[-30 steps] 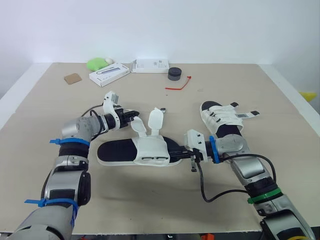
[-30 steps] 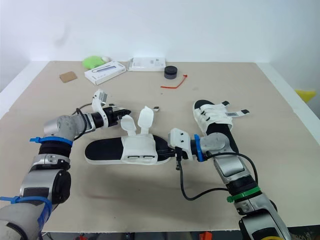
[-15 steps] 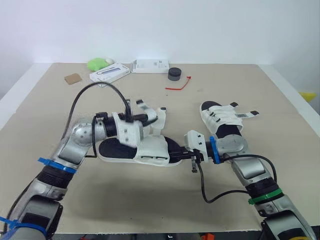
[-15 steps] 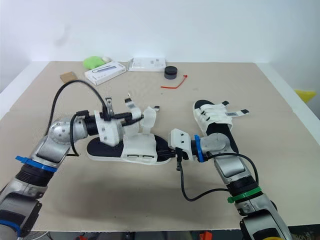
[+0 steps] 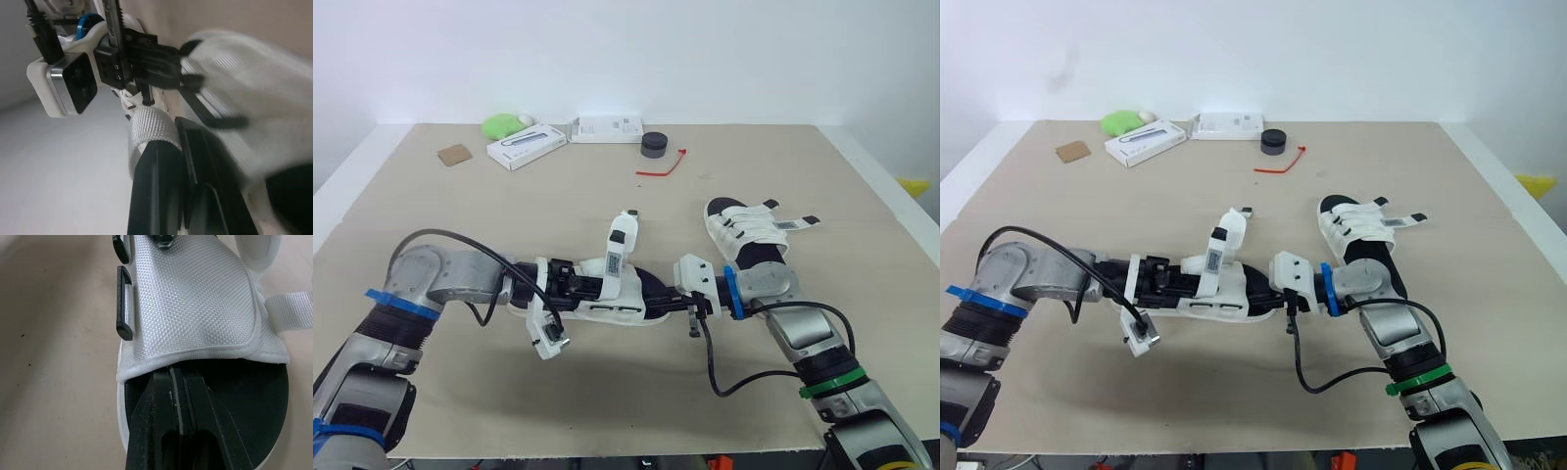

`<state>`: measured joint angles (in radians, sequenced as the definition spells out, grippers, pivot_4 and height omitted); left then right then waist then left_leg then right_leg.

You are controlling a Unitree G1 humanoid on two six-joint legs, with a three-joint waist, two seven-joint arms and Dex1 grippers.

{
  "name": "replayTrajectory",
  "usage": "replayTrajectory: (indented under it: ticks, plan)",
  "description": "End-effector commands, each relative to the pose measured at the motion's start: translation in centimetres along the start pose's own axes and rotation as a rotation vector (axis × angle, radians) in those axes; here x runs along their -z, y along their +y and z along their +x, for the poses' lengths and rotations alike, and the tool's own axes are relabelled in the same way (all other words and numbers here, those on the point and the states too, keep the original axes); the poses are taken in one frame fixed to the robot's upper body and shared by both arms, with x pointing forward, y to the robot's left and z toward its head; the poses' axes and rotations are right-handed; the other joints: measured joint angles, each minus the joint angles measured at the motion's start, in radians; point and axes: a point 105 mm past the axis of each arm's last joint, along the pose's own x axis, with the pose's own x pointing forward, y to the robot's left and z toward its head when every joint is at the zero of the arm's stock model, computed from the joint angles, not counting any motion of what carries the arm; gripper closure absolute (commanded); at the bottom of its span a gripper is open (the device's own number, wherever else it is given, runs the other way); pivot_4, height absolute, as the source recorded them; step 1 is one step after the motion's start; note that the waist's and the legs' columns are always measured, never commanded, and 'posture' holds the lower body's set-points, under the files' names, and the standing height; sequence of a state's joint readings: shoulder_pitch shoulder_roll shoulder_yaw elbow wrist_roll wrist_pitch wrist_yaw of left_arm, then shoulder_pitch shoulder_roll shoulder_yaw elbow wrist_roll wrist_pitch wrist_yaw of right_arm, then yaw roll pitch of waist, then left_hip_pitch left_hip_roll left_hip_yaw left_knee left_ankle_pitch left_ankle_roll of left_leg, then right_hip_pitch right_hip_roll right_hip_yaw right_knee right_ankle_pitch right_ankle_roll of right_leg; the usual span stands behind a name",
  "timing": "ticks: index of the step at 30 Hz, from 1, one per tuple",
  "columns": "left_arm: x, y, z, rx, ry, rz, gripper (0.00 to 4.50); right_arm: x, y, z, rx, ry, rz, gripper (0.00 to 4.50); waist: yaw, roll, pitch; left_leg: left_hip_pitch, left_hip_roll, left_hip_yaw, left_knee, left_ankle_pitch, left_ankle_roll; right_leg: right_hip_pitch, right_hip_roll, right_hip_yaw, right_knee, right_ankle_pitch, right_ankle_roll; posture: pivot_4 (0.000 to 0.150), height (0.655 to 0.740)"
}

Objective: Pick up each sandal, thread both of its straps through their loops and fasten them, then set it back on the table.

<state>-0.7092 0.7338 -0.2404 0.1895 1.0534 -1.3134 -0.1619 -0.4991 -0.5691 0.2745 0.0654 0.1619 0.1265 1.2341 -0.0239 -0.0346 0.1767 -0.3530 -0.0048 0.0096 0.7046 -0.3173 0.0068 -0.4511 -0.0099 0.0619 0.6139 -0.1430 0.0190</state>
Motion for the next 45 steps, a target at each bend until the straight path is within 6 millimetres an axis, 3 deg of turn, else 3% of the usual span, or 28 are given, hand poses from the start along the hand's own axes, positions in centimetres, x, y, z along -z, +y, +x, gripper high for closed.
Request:
replayTrajectory:
  ticks: [1,10,20,34,45]
  plan:
    - [0.5,0.9,-0.5,-0.007,-0.001,0.109,4.43,-0.3,0.0,0.2,-0.014,-0.001,-0.014,4.5,0.0,0.0,0.0,0.0,0.0,0.0,0.0,0.0,0.0,0.0,-0.001,0.0,0.0,0.0,0.0,0.15,0.74]
    - [0.5,0.7,-0.7,0.024,-0.04,0.236,4.43,-0.3,0.1,0.3,-0.022,-0.003,-0.015,4.5,0.0,0.0,0.0,0.001,0.0,0.003,0.0,0.0,0.001,0.0,-0.004,0.0,0.0,0.001,0.0,0.15,0.74]
    - [0.5,1.4,-1.1,-0.062,-0.042,0.166,4.43,-0.4,0.1,0.4,-0.03,-0.002,-0.024,4.5,0.0,0.0,0.0,0.001,0.0,0.003,0.0,0.0,0.002,0.0,-0.003,-0.001,0.0,0.001,0.0,0.15,0.74]
    - [-0.6,1.1,-1.8,-0.06,-0.056,0.344,4.43,-0.4,0.1,0.6,-0.05,-0.003,-0.036,4.5,-0.001,0.0,0.0,0.001,0.0,0.004,0.0,0.0,0.002,0.0,-0.003,-0.001,0.0,0.001,0.0,0.15,0.74]
    - [2.0,1.3,-1.9,-0.079,0.032,0.487,4.43,-0.6,0.0,0.7,-0.055,-0.006,-0.039,4.5,-0.001,0.0,0.0,0.001,0.0,0.006,0.0,0.0,0.002,0.0,-0.001,-0.001,0.0,0.001,0.0,0.15,0.74]
